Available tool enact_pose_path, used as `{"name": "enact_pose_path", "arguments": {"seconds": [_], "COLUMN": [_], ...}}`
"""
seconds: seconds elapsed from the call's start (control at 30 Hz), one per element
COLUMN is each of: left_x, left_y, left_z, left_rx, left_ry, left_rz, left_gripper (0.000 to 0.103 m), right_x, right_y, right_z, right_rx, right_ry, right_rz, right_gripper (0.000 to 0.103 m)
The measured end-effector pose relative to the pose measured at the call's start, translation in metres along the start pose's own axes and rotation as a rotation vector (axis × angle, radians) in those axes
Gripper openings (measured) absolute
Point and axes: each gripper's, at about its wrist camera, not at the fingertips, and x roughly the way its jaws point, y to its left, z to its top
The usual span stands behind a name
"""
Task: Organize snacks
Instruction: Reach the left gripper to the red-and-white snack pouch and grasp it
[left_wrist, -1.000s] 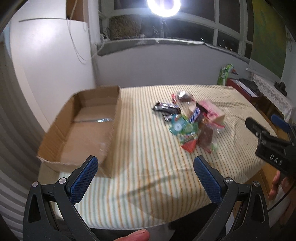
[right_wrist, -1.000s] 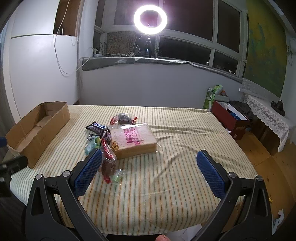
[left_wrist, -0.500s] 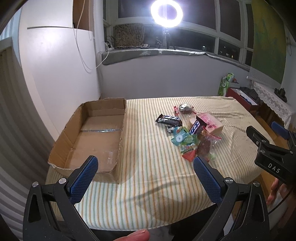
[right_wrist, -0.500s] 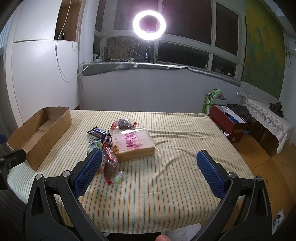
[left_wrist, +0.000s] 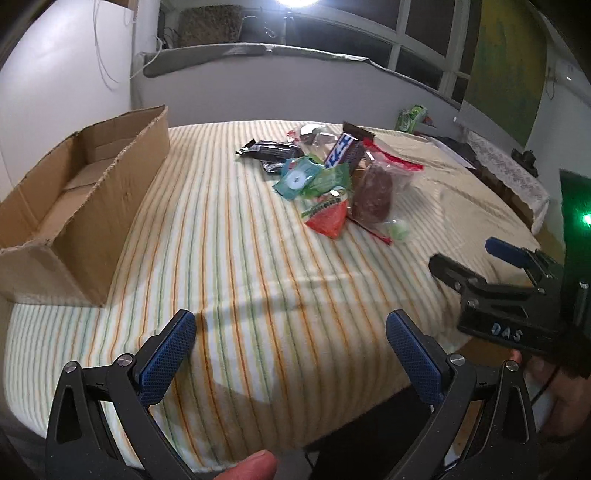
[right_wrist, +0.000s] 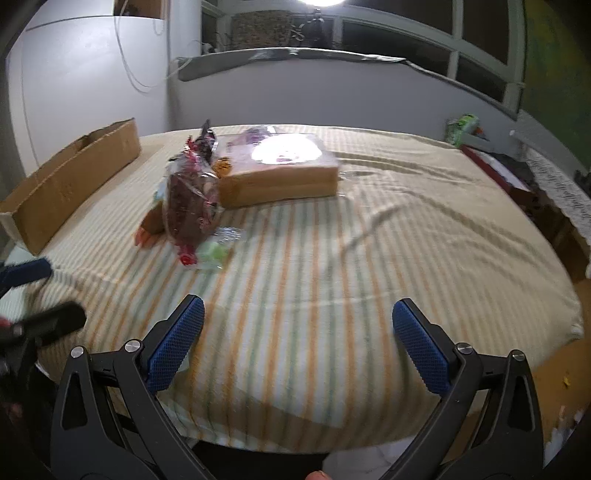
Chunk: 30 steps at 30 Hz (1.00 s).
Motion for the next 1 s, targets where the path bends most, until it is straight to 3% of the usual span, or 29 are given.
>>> {"name": "enact_pose_path", "arguments": {"seconds": [0.17,0.23,0.3,0.43,0.53,0.57,0.67,0.77,0.87,1.0], "left_x": [0.005,0.015,0.026,0.043,0.045,0.046,0.050,0.049,0.045,0.038], "left_y": [0.004,0.004,0.010,0.010,0.000,-0.003,-0.011,-0.012,-0.006,-0.002], "left_z": [0.025,0.036,0.043,0.052,0.054,0.055,0.053,0.049,0.046,0.039], "left_rx": [0.005,0.018,0.009,-0.014,0.018,0.028,0.067,0.077,0.077,0.088], "left_ry": [-0.066,-0.059,-0.042,-0.004,-0.010,-0.011,-0.012,-0.028,-0.047,-0.049], "left_rz": [-0.033,-0.061,-0.088,-0.145,-0.165,-0.167,-0.167,-0.172,-0.174,-0.152], "left_gripper": [0.102,0.102,0.088,0.072,0.059,0.051,0.034,0.033,0.015,0.006], "right_x": [0.016,0.023,0.026,0.029,0.026,0.025,0.022,0.018,0.011,0.006], "right_y": [0.006,0.010,0.013,0.017,0.018,0.018,0.015,0.010,0.006,0.001], "right_z": [0.010,0.014,0.017,0.017,0.017,0.017,0.014,0.012,0.009,0.007], "right_rx": [-0.039,-0.063,-0.073,-0.101,-0.106,-0.104,-0.101,-0.083,-0.057,-0.040], "right_ry": [-0.032,-0.031,-0.044,-0.063,-0.076,-0.078,-0.085,-0.094,-0.110,-0.114], "right_rz": [0.110,0.101,0.114,0.114,0.116,0.114,0.124,0.123,0.123,0.107], "right_gripper": [0.102,0.095,0.086,0.074,0.041,0.025,0.023,0.023,0.023,0.023]}}
